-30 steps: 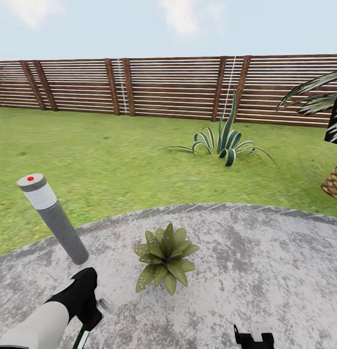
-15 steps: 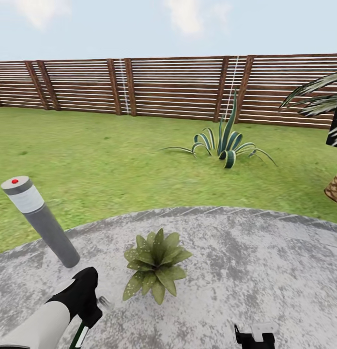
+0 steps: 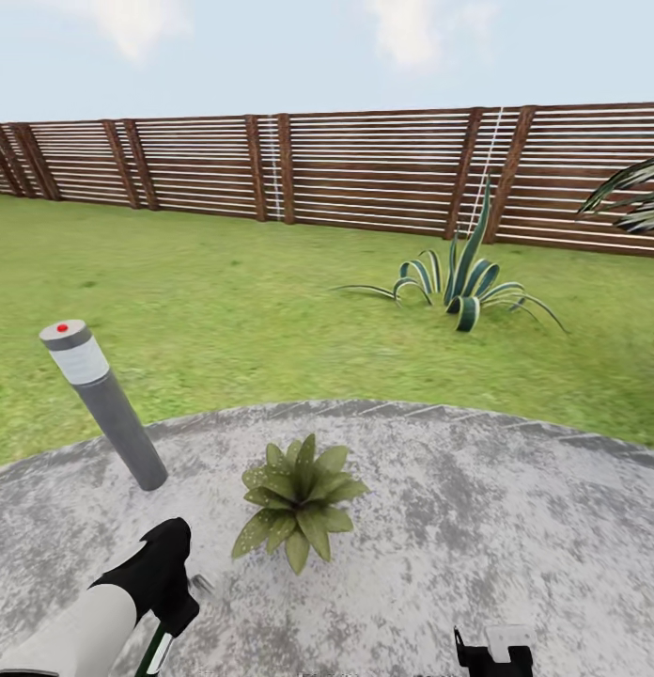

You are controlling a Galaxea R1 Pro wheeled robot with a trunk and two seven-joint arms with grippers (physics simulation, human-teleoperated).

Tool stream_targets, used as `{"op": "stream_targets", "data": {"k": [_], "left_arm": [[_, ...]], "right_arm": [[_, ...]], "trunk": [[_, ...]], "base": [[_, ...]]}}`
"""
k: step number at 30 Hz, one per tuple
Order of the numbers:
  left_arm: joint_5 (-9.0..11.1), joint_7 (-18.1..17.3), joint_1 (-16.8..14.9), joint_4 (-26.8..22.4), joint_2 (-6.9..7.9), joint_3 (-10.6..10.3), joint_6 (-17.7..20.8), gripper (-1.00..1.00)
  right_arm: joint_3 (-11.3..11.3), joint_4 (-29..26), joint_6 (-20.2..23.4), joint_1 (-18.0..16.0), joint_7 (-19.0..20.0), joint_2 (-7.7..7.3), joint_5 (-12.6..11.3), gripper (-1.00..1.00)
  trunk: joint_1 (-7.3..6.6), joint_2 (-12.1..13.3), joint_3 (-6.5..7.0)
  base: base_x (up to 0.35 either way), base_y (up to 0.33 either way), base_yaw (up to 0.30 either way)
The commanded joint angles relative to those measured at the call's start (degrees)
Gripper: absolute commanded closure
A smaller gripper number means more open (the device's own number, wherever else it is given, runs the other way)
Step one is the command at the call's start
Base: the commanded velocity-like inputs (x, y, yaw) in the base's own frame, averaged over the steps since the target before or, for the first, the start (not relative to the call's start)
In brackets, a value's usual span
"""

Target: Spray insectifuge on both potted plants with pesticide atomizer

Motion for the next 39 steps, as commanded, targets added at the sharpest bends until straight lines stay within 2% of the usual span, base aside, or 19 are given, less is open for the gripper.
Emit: {"op": "stream_targets", "data": {"k": [1, 3, 6, 9, 11, 13, 20, 21, 23, 25, 26, 27, 28, 29, 30, 32, 39], "left_arm": [[-0.5, -0.6, 0.0, -0.1, 0.03, -0.3, 0.2, 1.00], [-0.5, -0.7, -0.2, -0.4, 0.03, -0.5, 0.3, 1.00], [-0.4, -1.2, -0.4, -3.4, -0.04, -0.5, 0.4, 1.00], [-0.4, -3.6, -0.7, -6.9, -0.84, -0.6, 0.6, 1.00], [-1.0, -6.8, -0.9, -7.7, -1.85, -0.9, 0.6, 1.00], [-1.4, -8.5, -1.4, -8.1, -2.62, -1.1, 0.7, 1.00], [-1.5, -9.2, -2.6, -7.7, -3.03, -1.5, 0.7, 1.00], [-1.5, -9.2, -2.9, -7.7, -3.04, -2.0, 0.7, 1.00], [-1.3, -10.2, -5.0, -7.1, -2.97, -5.2, 0.7, 1.00], [-1.3, -14.9, -7.1, -6.8, -2.70, -7.4, 0.7, 1.00], [-1.5, -18.3, -8.4, -6.7, -2.54, -8.6, 0.7, 1.00], [-3.0, -21.4, -9.6, -6.6, -2.47, -10.8, 0.7, 1.00], [-5.2, -22.6, -9.8, -6.6, -2.68, -12.3, 0.8, 1.00], [-8.1, -23.4, -9.9, -6.6, -2.83, -13.1, 1.2, 1.00], [-9.5, -23.7, -9.9, -6.6, -2.89, -13.2, 1.7, 1.00], [-10.4, -24.0, -10.1, -6.6, -2.94, -13.3, 2.1, 1.00], [-10.5, -24.1, -10.2, -7.1, -3.02, -13.1, 2.3, 1.00]], "right_arm": [[0.5, -0.1, 0.0, 0.0, -0.3, -0.02, -0.2, -1.00], [0.5, -0.1, 0.0, 0.0, -0.3, -0.02, -0.2, -1.00], [0.5, -0.1, 0.0, 0.0, -0.3, -0.02, -0.2, -1.00], [0.5, -0.1, 0.0, 0.0, -0.3, -0.02, -0.2, -1.00], [0.5, -0.1, 0.0, 0.0, -0.3, -0.02, -0.2, -1.00], [0.5, -0.1, 0.0, 0.0, -0.3, -0.02, -0.3, -1.00], [0.5, -0.1, 0.0, 0.0, -0.3, -0.02, -0.3, -1.00], [0.5, -0.1, 0.0, 0.0, -0.3, -0.02, -0.3, -1.00], [0.5, -0.1, 0.0, 0.0, -0.3, -0.02, -0.3, -1.00], [0.5, -0.1, 0.0, 0.0, -0.3, -0.02, -0.3, -1.00], [0.5, -0.1, 0.0, 0.0, -0.3, -0.02, -0.3, -1.00], [0.5, -0.1, 0.0, 0.0, -0.3, -0.02, -0.3, -1.00], [0.5, -0.1, 0.0, 0.0, -0.3, -0.02, -0.2, -1.00], [0.5, -0.1, 0.0, 0.0, -0.3, -0.04, -0.2, -1.00], [0.5, -0.1, 0.0, 0.0, -0.3, -0.03, -0.2, -1.00], [0.5, -0.1, 0.0, 0.0, -0.3, -0.02, -0.2, -1.00], [0.5, -0.1, 0.0, 0.0, -0.3, -0.02, -0.2, -1.00]], "trunk": [[-0.03, 0.0, -0.05], [-0.03, 0.0, -0.05], [-0.03, 0.0, -0.05], [-0.03, 0.0, -0.05], [-0.03, 0.0, -0.05], [-0.03, 0.0, -0.05], [-0.03, 0.0, -0.05], [-0.03, 0.0, -0.05], [-0.03, 0.0, -0.05], [-0.03, 0.0, -0.05], [-0.03, 0.0, -0.05], [-0.03, 0.0, -0.05], [-0.03, 0.0, -0.05], [-0.03, 0.0, -0.05], [-0.03, 0.0, -0.05], [-0.03, 0.0, -0.05], [-0.03, 0.0, -0.05]], "base": [[-0.189, -0.213, 0.277], [-0.096, -0.100, 0.277], [-0.024, -0.025, 0.273], [-0.004, -0.005, 0.108], [-0.001, -0.001, 0.031], [0.000, 0.000, 0.008], [0.000, 0.000, 0.001], [0.000, 0.000, 0.000], [0.000, 0.000, 0.000], [0.000, 0.000, 0.000], [0.000, 0.000, 0.000], [0.000, 0.000, 0.000], [0.000, 0.000, 0.000], [0.000, 0.000, 0.000], [0.000, 0.000, 0.000], [0.000, 0.000, 0.000], [0.121, -0.133, 0.001]]}}
